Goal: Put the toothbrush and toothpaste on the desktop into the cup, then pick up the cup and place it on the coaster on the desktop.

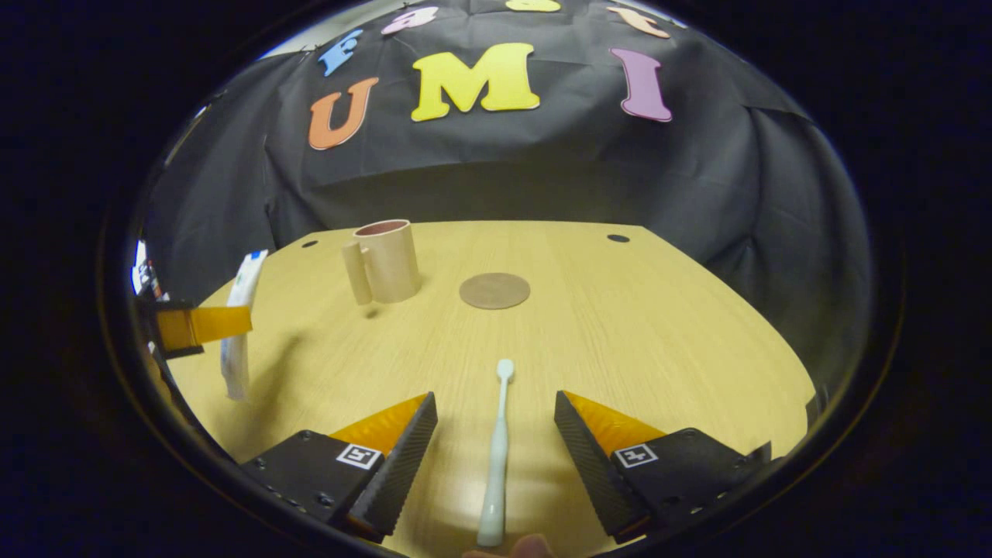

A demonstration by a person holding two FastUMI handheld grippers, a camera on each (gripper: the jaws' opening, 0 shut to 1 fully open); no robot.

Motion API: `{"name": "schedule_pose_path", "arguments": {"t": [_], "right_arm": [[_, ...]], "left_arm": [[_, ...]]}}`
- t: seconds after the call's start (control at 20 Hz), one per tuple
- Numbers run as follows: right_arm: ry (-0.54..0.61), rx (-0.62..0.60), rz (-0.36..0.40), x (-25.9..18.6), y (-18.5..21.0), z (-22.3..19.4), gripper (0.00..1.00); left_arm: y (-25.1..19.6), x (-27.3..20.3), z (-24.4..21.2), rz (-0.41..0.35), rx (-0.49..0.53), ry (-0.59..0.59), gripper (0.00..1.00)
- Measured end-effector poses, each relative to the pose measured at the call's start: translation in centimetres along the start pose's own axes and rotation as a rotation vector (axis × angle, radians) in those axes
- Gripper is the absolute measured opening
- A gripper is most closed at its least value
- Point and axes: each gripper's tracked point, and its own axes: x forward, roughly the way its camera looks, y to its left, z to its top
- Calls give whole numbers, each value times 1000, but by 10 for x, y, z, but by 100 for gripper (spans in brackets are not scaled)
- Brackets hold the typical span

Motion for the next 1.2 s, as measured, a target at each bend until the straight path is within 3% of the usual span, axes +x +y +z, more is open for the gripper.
{"name": "schedule_pose_path", "arguments": {"t": [0.3, 0.5, 0.6, 0.7, 0.8, 0.85, 1.2], "right_arm": [[34, 4, -25, 13, -2, 2, 93], [66, 18, -37, 27, -1, -1, 90], [78, 30, -61, 30, -4, -2, 66], [83, 50, -75, 33, -9, -1, 30], [85, 68, -58, 36, -12, 0, 7], [87, 82, -45, 35, -13, 3, 1], [32, 134, 32, 18, -13, 21, 0]], "left_arm": [[-6, -24, 30, -29, 34, -135, 41], [-11, -35, 37, -48, 39, -164, 41], [-7, -41, 42, -52, 24, -176, 41], [-4, -44, 44, -51, 20, -188, 41], [-2, -46, 49, -50, 8, -202, 41], [-1, -46, 51, -48, -3, -205, 41], [-16, -31, 77, -87, -6, -263, 41]]}}
